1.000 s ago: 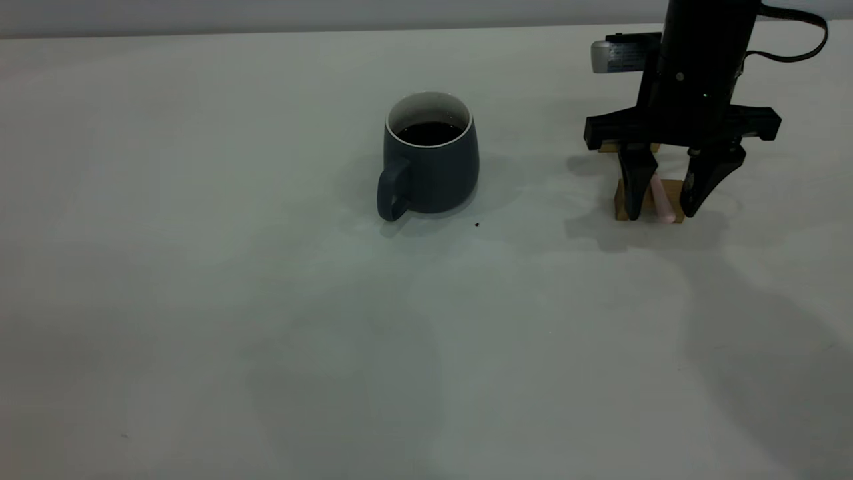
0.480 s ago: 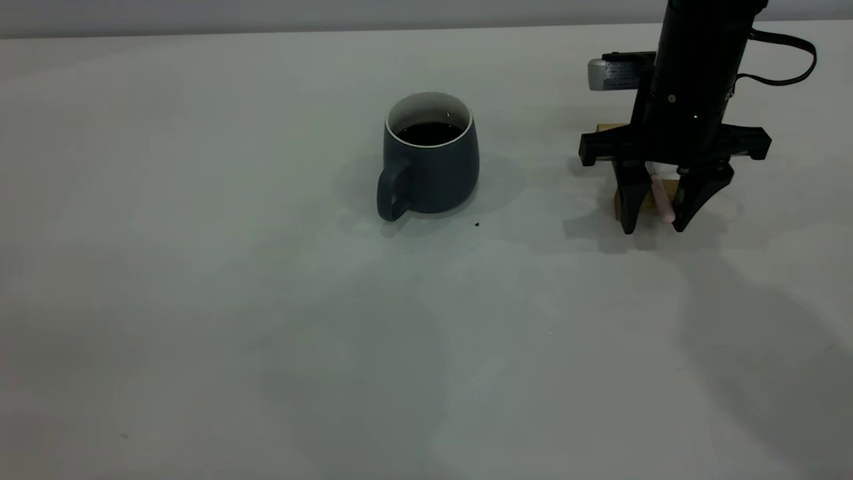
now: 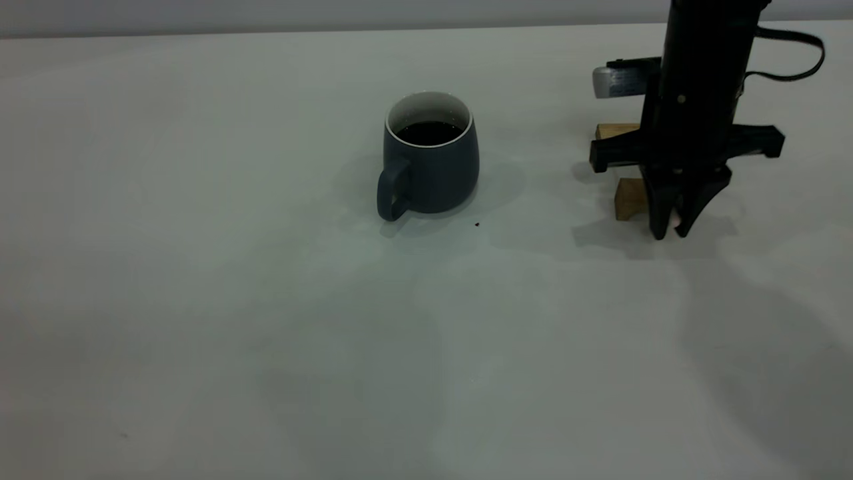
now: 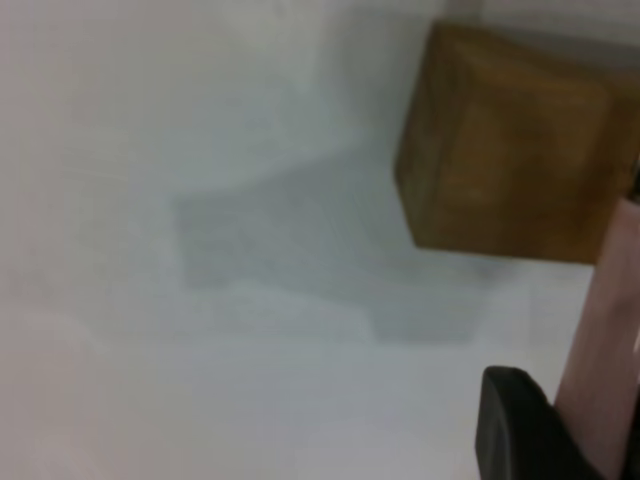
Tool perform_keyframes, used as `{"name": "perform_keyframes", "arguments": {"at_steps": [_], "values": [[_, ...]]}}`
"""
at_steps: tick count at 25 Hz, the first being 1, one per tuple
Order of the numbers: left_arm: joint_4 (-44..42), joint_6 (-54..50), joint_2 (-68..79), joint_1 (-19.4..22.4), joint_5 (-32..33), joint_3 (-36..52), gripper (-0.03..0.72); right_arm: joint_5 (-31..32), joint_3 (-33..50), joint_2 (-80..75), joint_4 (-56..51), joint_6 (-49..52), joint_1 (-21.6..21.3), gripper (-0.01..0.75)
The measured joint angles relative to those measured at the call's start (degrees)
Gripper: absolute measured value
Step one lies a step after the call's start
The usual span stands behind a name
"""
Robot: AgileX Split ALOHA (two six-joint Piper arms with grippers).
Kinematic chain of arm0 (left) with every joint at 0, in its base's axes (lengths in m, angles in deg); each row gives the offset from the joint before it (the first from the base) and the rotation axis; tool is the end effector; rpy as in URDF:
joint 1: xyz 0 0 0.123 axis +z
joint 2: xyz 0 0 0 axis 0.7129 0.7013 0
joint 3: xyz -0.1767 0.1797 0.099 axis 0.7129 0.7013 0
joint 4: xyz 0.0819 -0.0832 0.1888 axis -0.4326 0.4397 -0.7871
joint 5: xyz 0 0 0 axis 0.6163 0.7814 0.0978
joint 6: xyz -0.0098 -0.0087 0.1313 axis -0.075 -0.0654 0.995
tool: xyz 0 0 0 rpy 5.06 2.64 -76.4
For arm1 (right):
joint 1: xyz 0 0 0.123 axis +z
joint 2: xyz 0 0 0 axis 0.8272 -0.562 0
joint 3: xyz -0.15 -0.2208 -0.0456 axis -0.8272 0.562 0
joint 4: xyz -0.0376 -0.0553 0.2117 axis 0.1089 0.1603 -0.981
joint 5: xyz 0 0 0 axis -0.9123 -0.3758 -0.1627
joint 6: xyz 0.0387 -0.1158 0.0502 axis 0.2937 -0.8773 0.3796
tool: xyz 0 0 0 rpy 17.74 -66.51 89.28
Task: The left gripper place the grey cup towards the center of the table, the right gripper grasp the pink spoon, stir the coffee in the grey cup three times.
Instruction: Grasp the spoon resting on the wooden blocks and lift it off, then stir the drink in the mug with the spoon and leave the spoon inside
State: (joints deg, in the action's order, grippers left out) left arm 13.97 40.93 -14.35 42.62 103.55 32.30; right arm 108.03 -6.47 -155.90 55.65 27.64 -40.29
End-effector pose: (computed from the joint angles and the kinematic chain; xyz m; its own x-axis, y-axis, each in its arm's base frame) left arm 0.0131 -0.0107 0.2328 -0.5088 0.0368 -0.8601 0.1209 0.9922 -0.0291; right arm 0.3642 0.1037 -0.0061 -0.9929 -0.0786 0.0896 -0.0788 0.9969 0.0012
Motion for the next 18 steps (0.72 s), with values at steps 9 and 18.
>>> {"name": "perform_keyframes", "arguments": {"at_steps": [9,18], "values": [[0.0,0.0,0.0,0.0,0.0,0.0,0.567,1.0,0.0,10.9,-13.7,-2.9,-0.1,0.142],[0.0,0.0,0.0,0.0,0.0,0.0,0.567,12.9,0.0,8.5,-70.7,-27.5,-0.1,0.142]]}}
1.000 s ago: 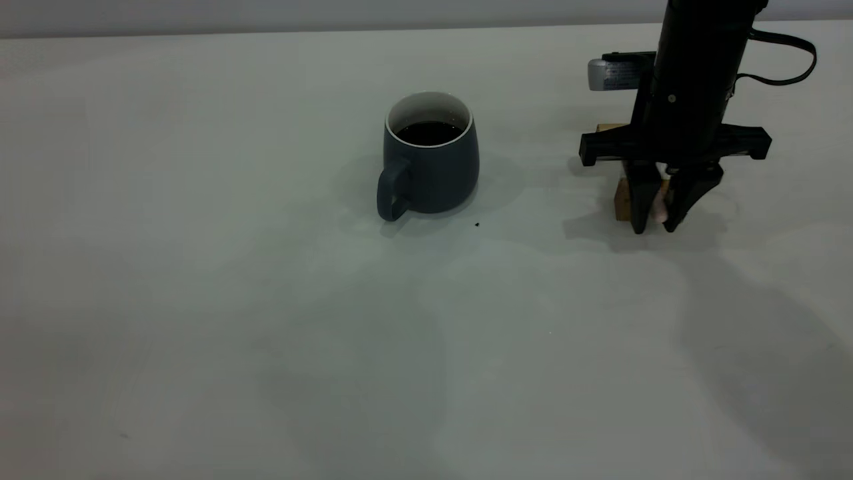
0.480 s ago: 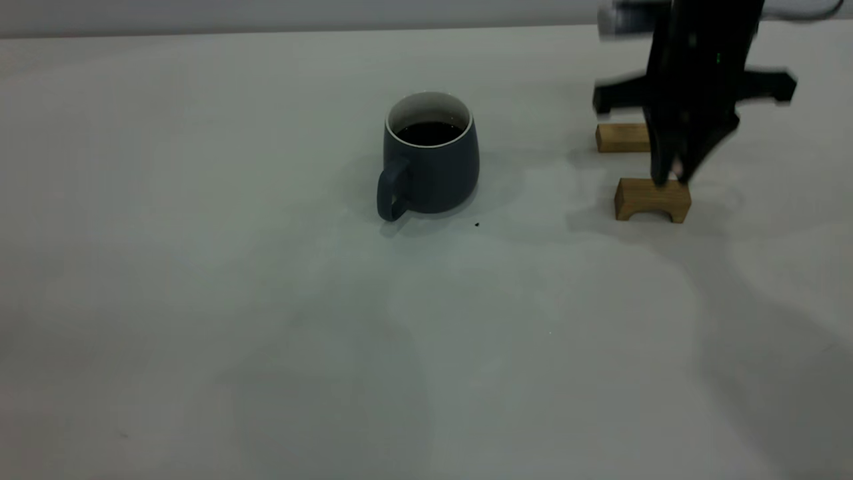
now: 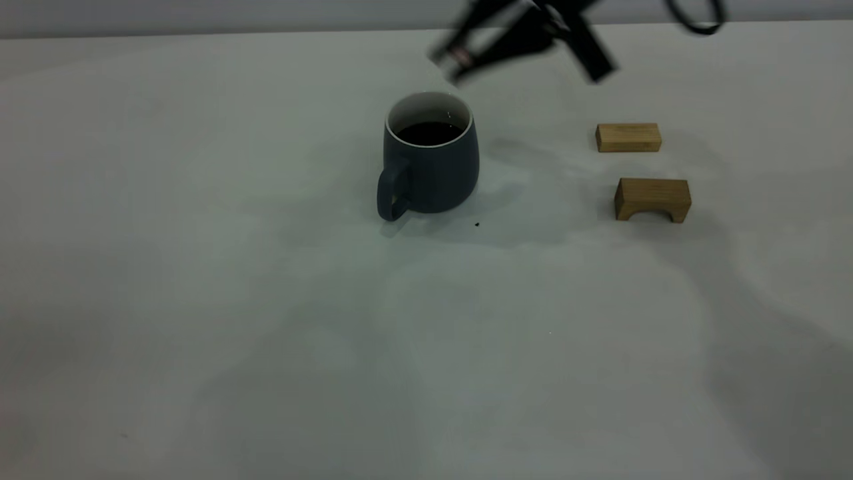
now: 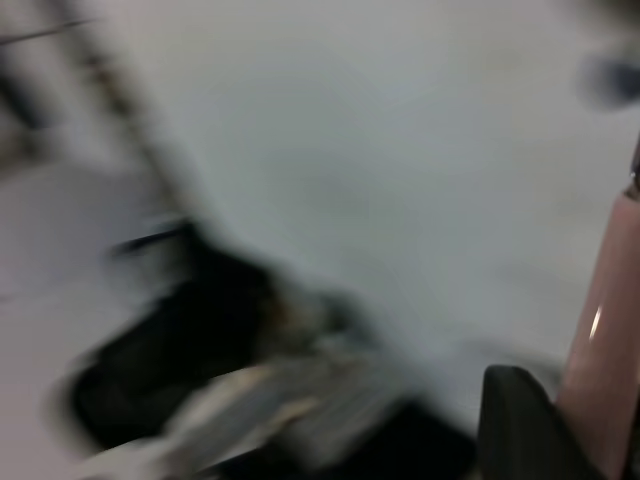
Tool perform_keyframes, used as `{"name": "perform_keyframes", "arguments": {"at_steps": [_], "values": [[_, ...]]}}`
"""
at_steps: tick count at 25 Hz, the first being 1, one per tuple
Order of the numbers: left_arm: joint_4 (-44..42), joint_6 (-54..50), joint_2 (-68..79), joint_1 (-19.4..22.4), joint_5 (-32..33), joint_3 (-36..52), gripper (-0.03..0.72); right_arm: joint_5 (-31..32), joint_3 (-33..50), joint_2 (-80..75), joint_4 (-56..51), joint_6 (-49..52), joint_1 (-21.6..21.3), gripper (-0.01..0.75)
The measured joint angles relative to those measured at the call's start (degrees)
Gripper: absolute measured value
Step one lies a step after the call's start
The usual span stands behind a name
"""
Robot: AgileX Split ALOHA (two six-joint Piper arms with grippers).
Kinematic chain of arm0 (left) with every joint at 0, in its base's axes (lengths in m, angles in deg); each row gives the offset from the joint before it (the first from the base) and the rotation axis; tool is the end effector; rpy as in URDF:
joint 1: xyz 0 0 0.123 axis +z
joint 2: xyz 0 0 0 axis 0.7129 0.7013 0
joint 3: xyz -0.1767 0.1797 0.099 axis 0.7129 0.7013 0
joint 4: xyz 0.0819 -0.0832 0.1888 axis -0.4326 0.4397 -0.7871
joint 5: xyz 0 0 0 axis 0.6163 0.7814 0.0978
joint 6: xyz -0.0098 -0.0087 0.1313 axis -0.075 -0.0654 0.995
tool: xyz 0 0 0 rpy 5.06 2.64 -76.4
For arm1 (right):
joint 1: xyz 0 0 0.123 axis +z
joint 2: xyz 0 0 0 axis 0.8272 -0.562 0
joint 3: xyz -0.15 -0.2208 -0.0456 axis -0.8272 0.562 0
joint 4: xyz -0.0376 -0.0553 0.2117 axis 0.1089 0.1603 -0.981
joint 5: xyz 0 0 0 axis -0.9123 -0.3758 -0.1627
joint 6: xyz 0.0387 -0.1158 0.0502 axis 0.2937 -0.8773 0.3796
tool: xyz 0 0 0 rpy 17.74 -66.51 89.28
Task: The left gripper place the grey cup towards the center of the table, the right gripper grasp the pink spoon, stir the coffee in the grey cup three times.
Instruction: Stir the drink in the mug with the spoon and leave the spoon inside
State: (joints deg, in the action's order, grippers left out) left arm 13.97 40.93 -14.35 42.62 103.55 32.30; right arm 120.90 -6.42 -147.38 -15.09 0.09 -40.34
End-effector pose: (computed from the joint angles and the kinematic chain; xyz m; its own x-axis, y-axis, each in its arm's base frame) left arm 0.0131 -0.0107 0.2328 -0.5088 0.0368 -0.8601 0.1209 0.9922 -0.0291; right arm 0.3705 0.2151 0.1136 -0.9752 0.1099 0.1922 0.2212 0.5148 0.8283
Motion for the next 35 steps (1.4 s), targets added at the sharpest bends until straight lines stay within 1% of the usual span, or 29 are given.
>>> {"name": "perform_keyframes", "arguments": {"at_steps": [1,3,6,9,12,14,15,17,20,27,35], "values": [[0.0,-0.1,0.0,0.0,0.0,0.0,0.567,2.1,0.0,-0.6,-6.0,-2.2,0.0,0.142],[0.0,-0.1,0.0,0.0,0.0,0.0,0.567,5.0,0.0,-1.2,-14.8,-4.3,0.0,0.142],[0.0,-0.1,0.0,0.0,0.0,0.0,0.567,6.1,0.0,-1.2,-23.6,-0.6,0.0,0.142],[0.0,-0.1,0.0,0.0,0.0,0.0,0.567,6.2,0.0,-1.2,-27.2,13.7,0.0,0.142],[0.0,-0.1,0.0,0.0,0.0,0.0,0.567,6.2,0.0,-1.2,-27.7,35.8,0.0,0.142],[0.0,-0.1,0.0,0.0,0.0,0.0,0.567,6.2,0.0,-1.3,-27.7,48.3,0.1,0.142],[0.0,-0.1,0.0,0.0,0.0,0.0,0.567,6.1,0.0,-1.3,-27.7,53.2,0.3,0.142],[0.0,-0.1,0.0,0.0,0.0,0.0,0.567,5.5,0.0,-1.6,-27.7,57.8,0.5,0.142],[0.0,-0.1,0.0,0.0,0.0,0.0,0.567,5.3,-0.9,-3.8,-27.9,57.2,0.6,0.142],[0.0,-0.1,0.0,0.0,0.0,0.0,0.567,4.7,-9.5,-14.1,-28.2,54.8,0.5,0.142],[0.0,0.0,0.0,0.0,0.0,0.0,0.567,2.3,-9.8,-19.2,-27.7,54.7,-0.9,0.142]]}}
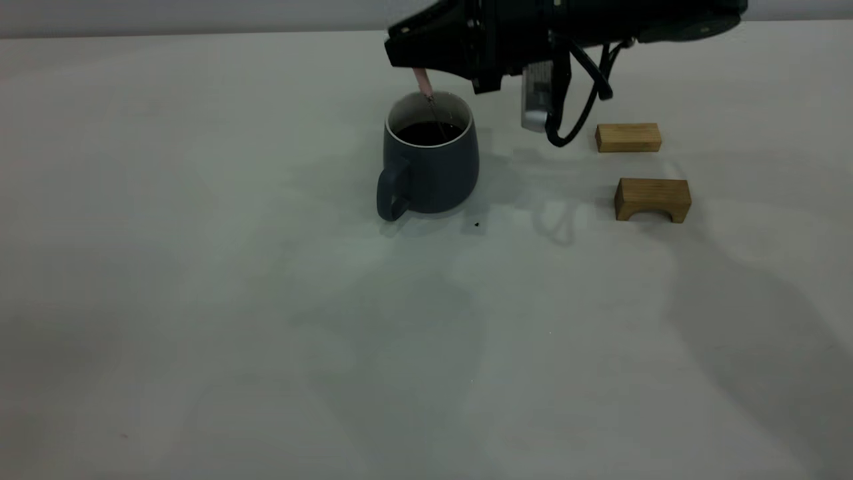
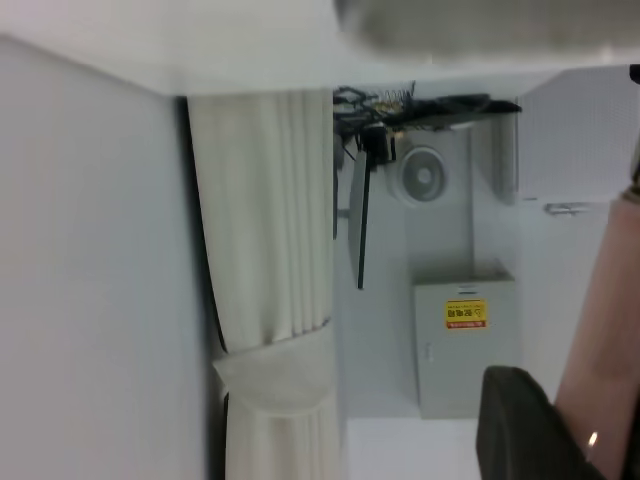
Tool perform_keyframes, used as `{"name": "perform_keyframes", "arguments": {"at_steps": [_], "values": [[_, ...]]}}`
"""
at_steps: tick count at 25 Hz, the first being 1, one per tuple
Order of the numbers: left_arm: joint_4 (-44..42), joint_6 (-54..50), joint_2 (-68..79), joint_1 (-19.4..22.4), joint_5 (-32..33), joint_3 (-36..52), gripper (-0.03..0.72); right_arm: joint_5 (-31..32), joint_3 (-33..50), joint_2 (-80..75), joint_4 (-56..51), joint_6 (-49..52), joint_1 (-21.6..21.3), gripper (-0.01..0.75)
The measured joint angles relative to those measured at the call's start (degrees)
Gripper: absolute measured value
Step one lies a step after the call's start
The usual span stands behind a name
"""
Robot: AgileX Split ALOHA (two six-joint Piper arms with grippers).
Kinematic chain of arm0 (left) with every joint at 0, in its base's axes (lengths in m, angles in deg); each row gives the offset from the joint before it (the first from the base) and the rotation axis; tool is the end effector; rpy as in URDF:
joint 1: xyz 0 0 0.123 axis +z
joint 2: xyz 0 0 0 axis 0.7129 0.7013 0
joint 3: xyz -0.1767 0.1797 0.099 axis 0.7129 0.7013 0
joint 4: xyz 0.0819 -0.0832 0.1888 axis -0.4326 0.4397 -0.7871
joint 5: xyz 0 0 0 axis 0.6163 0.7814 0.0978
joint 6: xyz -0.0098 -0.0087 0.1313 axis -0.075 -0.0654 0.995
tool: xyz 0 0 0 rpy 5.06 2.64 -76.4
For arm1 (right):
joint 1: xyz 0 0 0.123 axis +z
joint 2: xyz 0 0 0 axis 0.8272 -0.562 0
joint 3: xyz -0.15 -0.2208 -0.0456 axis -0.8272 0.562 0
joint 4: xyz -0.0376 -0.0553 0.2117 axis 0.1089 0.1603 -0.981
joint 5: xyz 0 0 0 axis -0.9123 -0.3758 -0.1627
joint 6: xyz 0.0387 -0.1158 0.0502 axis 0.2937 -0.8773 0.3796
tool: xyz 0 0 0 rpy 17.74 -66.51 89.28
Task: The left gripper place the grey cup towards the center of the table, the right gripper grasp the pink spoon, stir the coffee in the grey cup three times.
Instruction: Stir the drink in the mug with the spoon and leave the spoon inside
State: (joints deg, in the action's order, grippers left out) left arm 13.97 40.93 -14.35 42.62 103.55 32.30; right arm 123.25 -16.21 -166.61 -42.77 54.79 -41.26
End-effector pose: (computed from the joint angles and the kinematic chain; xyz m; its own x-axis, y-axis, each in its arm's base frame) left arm 0.0131 -0.0107 0.2328 -0.5088 0.0368 -0.8601 0.1209 0.9922 -0.0291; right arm 0.4235 0.2286 0.0443 -0.0290 0.2668 0.9633 0.9816 -0.1746 0.0779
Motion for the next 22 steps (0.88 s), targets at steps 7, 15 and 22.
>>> {"name": "perform_keyframes", "arguments": {"at_steps": [7,15,22], "values": [[0.0,0.0,0.0,0.0,0.0,0.0,0.567,3.6,-2.9,-1.4,-0.6,0.0,0.9,0.142],[0.0,0.0,0.0,0.0,0.0,0.0,0.567,1.8,-9.0,-3.7,-0.4,-0.2,0.4,0.142],[0.0,0.0,0.0,0.0,0.0,0.0,0.567,0.5,-9.0,-3.7,5.6,-0.3,-2.1,0.142]]}}
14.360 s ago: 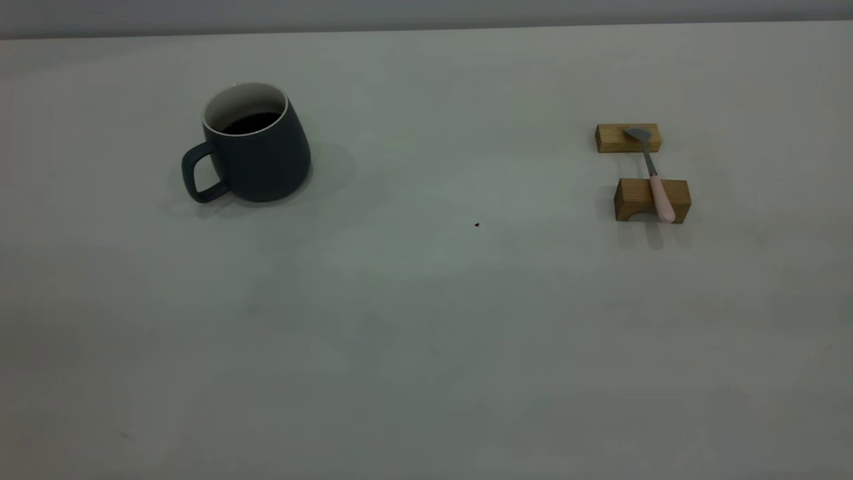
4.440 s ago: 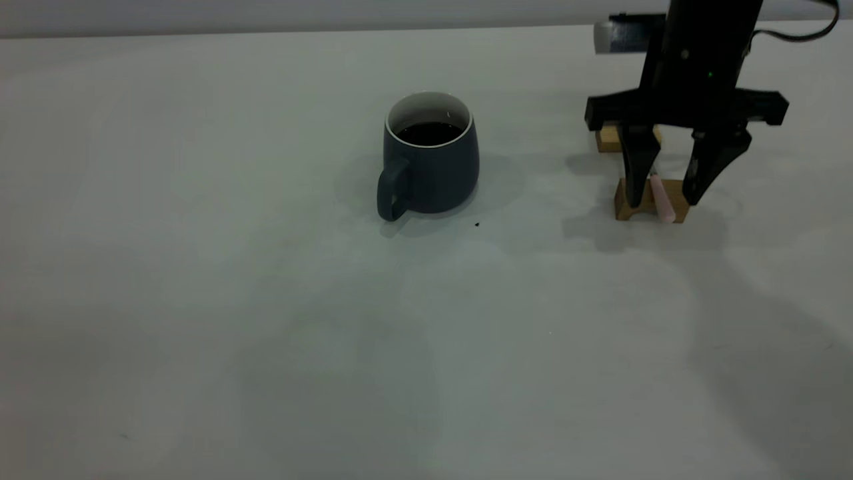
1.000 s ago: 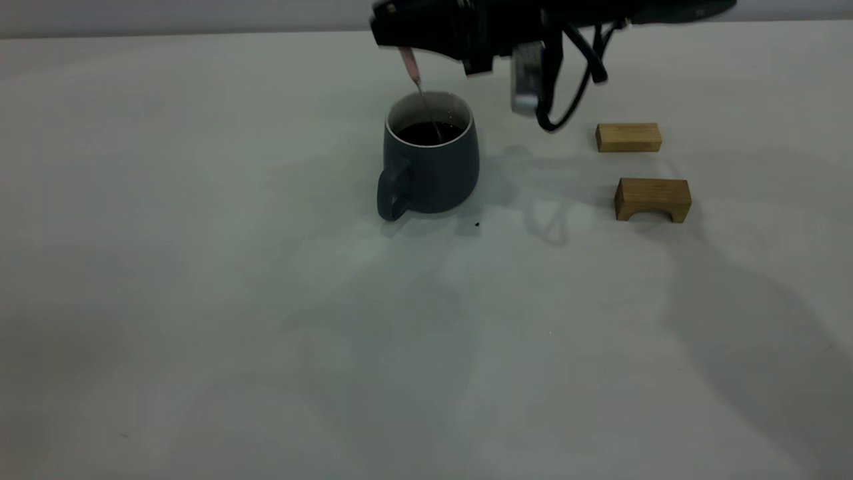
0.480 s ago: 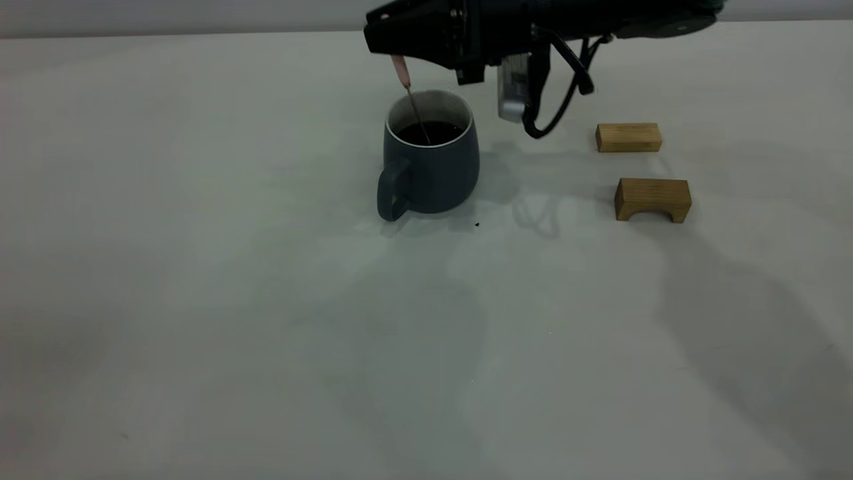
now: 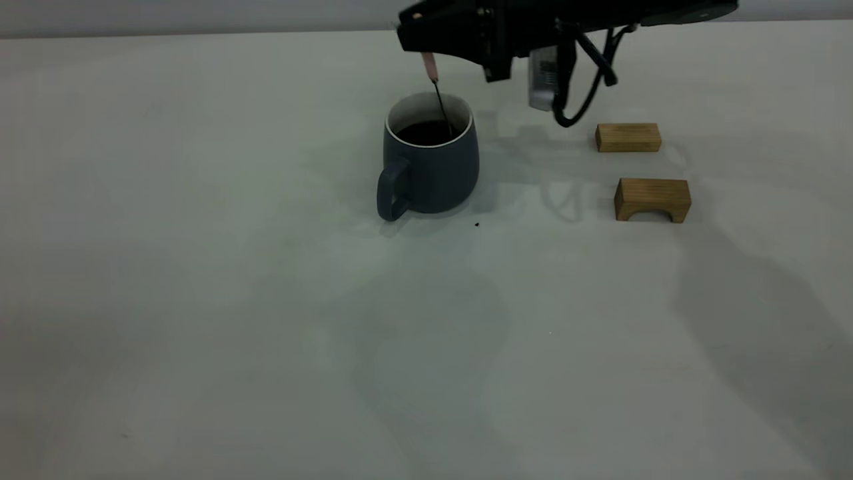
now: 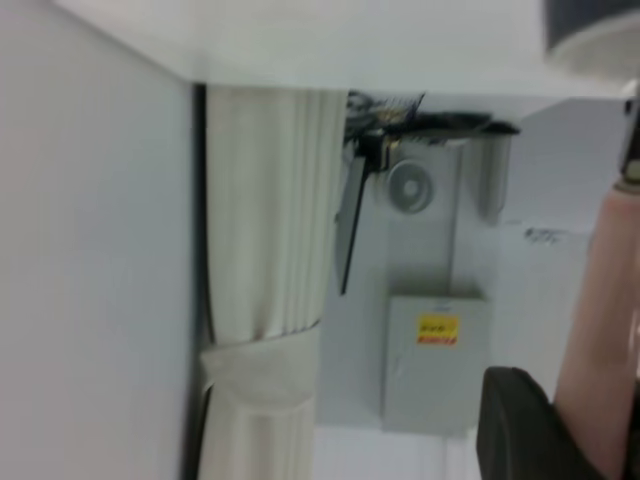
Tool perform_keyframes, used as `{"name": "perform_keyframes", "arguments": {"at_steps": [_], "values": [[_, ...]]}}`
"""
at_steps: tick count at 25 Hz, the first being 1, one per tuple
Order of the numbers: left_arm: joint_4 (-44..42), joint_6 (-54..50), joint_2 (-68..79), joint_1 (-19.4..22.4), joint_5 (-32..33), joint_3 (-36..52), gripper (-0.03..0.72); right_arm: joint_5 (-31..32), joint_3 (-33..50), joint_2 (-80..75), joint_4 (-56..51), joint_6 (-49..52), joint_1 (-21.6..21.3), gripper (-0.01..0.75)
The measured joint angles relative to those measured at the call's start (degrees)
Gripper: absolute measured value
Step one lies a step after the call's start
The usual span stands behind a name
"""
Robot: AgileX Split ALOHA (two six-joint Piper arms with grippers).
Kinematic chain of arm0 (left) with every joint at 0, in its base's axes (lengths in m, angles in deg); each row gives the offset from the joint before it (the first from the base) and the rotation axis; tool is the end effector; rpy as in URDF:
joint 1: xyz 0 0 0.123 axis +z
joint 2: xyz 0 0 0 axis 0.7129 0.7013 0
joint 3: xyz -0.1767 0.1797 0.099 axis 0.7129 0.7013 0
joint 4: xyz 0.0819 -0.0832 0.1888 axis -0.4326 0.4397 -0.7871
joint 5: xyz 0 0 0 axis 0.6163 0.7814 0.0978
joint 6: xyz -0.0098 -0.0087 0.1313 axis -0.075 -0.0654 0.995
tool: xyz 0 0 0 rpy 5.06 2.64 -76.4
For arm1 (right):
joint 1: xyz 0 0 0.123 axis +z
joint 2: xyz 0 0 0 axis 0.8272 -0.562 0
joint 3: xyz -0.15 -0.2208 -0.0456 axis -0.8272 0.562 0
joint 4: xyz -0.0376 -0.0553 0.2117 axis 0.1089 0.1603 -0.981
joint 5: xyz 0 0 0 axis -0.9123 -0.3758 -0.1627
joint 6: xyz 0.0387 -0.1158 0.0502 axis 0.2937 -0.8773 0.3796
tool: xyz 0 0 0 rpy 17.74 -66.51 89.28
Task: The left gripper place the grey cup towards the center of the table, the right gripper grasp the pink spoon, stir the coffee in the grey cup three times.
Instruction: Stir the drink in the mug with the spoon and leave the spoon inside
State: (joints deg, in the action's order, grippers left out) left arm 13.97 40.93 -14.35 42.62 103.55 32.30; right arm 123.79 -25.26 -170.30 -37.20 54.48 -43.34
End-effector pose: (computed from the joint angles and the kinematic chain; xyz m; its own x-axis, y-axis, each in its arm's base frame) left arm 0.0131 -0.0107 0.2328 -0.5088 0.0368 -0.8601 0.1209 0.9922 -0.0291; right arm 0.4449 0.2181 0.0420 -0.1471 0.2986 0.9430 0.9729 -0.1282 0.1924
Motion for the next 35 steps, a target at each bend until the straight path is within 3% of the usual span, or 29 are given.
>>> {"name": "perform_keyframes", "arguments": {"at_steps": [10,16,23,27,35], "values": [[0.0,0.0,0.0,0.0,0.0,0.0,0.567,3.7,0.0,0.0,7.0,3.7,0.2,0.142],[0.0,0.0,0.0,0.0,0.0,0.0,0.567,3.7,0.0,0.0,-1.4,3.8,2.7,0.142],[0.0,0.0,0.0,0.0,0.0,0.0,0.567,-5.5,0.0,0.0,-5.8,-1.7,3.9,0.142],[0.0,0.0,0.0,0.0,0.0,0.0,0.567,-7.5,0.0,-0.1,-5.4,-4.4,2.9,0.142],[0.0,0.0,0.0,0.0,0.0,0.0,0.567,-1.2,-0.4,0.1,4.5,-5.9,0.5,0.142]]}}
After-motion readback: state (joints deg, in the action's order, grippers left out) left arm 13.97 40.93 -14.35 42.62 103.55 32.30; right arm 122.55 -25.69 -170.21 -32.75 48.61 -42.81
